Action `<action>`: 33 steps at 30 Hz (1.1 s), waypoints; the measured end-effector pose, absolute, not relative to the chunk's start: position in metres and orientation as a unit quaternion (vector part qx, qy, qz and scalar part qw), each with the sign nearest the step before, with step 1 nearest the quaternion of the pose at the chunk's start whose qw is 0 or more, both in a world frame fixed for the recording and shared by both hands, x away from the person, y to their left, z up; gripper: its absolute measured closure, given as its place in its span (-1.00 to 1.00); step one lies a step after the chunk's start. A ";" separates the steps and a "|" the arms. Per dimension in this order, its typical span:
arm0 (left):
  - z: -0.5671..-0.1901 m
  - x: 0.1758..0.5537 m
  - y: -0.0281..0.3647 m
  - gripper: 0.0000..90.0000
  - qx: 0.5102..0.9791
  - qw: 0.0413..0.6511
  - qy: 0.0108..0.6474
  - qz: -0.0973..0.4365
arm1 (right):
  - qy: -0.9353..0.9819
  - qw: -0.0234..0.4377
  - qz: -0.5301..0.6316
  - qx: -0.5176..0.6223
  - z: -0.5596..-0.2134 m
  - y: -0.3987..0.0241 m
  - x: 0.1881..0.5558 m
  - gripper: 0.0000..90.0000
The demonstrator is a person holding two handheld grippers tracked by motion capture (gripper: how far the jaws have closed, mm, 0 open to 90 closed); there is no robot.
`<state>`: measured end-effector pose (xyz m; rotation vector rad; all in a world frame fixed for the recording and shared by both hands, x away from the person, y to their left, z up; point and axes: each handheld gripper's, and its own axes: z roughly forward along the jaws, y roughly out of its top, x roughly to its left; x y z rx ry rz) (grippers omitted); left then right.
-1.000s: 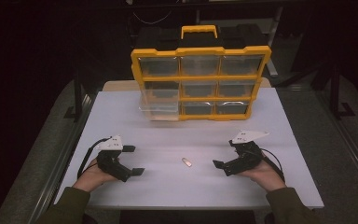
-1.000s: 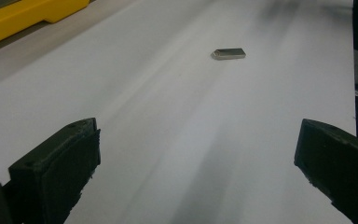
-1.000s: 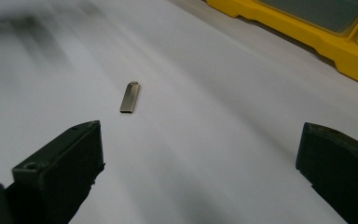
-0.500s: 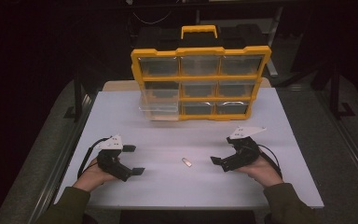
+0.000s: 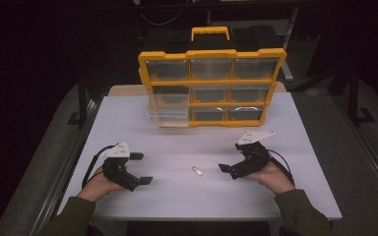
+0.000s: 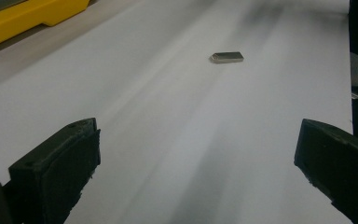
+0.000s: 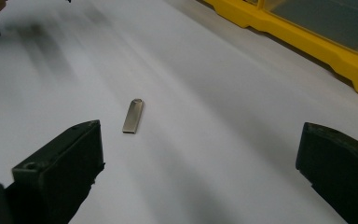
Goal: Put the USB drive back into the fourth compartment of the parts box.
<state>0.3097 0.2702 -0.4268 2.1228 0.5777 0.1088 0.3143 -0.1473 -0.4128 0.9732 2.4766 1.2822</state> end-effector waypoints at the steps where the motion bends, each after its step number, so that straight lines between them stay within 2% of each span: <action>1: -0.427 0.310 0.270 -1.00 0.859 0.452 0.234 0.044 | 0.835 0.094 0.432 0.328 -0.413 -0.147 0.314 -1.00; 33: -0.428 0.309 0.268 -1.00 0.861 0.452 0.231 0.042 | 0.841 0.077 0.438 0.307 -0.405 -0.124 0.330 -1.00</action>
